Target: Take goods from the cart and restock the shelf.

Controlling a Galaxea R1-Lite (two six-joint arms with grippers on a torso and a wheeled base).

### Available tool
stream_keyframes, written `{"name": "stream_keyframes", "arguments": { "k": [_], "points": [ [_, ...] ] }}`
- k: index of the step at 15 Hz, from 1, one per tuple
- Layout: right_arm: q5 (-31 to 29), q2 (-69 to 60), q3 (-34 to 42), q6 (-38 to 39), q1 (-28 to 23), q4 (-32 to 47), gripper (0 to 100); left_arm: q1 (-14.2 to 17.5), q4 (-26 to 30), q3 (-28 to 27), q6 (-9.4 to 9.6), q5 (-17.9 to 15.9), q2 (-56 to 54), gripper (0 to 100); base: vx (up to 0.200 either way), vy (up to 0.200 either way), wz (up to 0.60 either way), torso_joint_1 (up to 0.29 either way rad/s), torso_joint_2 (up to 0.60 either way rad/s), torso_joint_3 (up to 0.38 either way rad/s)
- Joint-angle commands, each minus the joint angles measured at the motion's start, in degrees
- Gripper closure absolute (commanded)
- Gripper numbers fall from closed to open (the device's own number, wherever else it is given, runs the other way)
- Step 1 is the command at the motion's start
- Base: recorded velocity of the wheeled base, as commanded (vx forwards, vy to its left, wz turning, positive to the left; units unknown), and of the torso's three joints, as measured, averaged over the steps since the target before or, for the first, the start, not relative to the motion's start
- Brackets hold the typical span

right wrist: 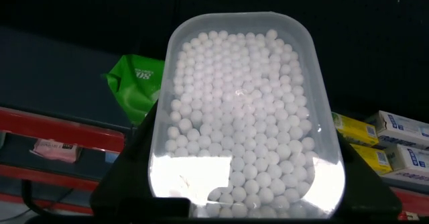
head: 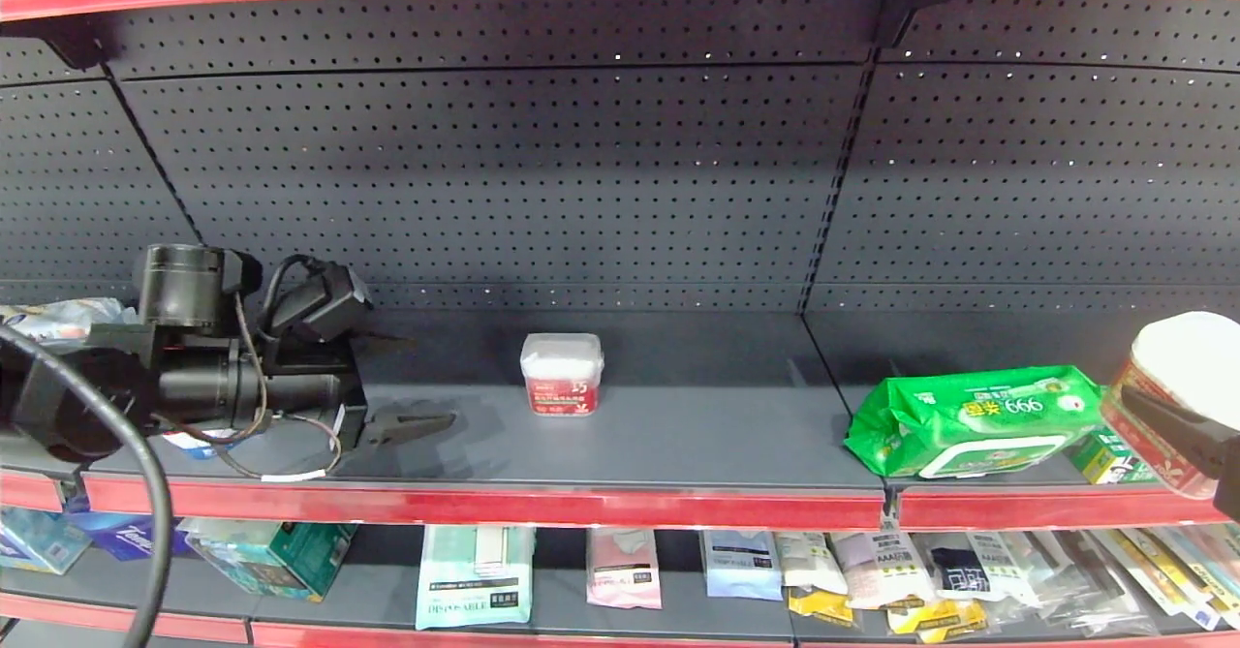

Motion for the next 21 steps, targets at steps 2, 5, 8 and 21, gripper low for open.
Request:
{"name": "stream_keyframes", "arguments": {
  "k": [2,5,8,21],
  "points": [
    [-0.2,-0.3,0.2,0.0,-0.6,0.0,100,-1.6,0.1,-8.2,0.3,-3.1,10.5,0,0.0,0.0,0.0,0.0,0.0,0.0],
    [-1.1,-0.2,0.5,-0.3,-0.6,-0.1,100,-3.1,-0.2,-11.8,0.38,-4.8,14.8,0,0.0,0.0,0.0,0.0,0.0,0.0],
    [-1.2,0.2,0.8,-0.5,-0.6,-0.1,100,-4.8,-0.2,-16.3,0.47,-6.7,18.5,0,0.0,0.0,0.0,0.0,0.0,0.0],
    [-1.3,1.7,1.2,-0.7,-0.9,0.0,100,-10.1,0.2,-31.7,0.12,-6.8,30.0,0,0.0,0.0,0.0,0.0,0.0,0.0]
  ]
}}
